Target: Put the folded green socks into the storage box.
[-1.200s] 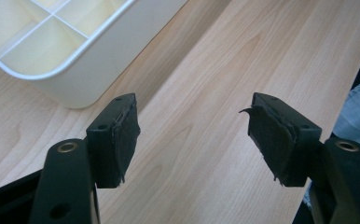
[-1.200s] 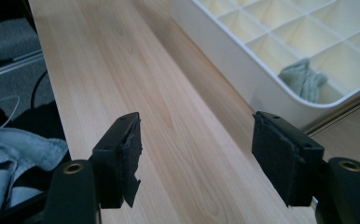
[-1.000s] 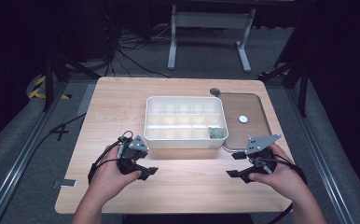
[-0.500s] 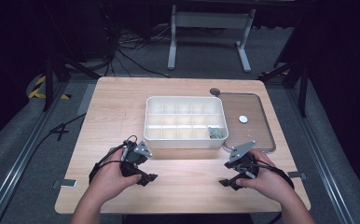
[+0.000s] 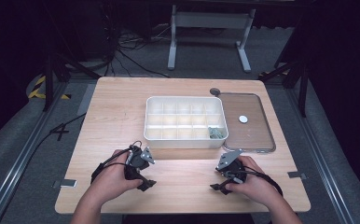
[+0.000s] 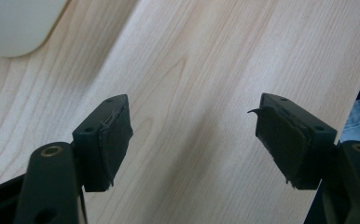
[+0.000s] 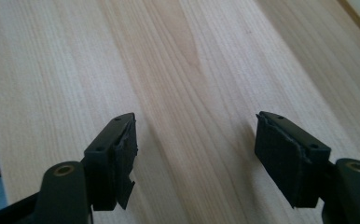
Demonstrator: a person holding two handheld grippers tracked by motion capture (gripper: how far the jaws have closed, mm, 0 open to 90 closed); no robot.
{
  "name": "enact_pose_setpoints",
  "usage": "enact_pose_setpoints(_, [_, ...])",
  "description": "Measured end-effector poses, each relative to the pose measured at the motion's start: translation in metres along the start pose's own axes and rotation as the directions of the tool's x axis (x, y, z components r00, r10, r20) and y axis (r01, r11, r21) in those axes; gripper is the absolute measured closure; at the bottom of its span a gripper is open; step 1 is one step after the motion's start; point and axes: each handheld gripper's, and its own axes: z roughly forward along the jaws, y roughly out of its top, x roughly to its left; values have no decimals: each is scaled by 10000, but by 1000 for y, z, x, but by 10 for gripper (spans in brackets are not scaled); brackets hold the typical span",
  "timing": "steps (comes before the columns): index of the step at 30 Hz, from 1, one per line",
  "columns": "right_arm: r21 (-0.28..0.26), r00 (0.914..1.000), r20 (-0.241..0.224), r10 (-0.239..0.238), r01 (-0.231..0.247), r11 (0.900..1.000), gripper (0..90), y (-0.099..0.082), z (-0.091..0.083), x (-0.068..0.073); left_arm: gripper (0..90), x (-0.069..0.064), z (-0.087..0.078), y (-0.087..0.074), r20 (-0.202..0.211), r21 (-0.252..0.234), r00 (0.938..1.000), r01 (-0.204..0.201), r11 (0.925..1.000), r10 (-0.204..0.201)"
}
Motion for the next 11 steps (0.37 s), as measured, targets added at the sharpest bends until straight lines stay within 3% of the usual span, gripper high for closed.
enact_pose_setpoints(2, [2, 9997, 244, -66, 66, 10000, 297, -1, 1, 0, 266, 0, 1, -1, 8, 30, 10000, 78, 10000, -78])
enact_pose_setpoints(5, [-289, 9992, 365, -137, 147, 9995, 254, -4, 2, 1, 262, 1, 3, -2, -61, 213, 9999, 103, 9997, -102])
enact_pose_setpoints(11, [-390, 9989, 454, -141, 159, 9991, 259, -8, 0, 0, 252, 3, 5, -4, 24, 512, 9997, 257, 9984, -259])
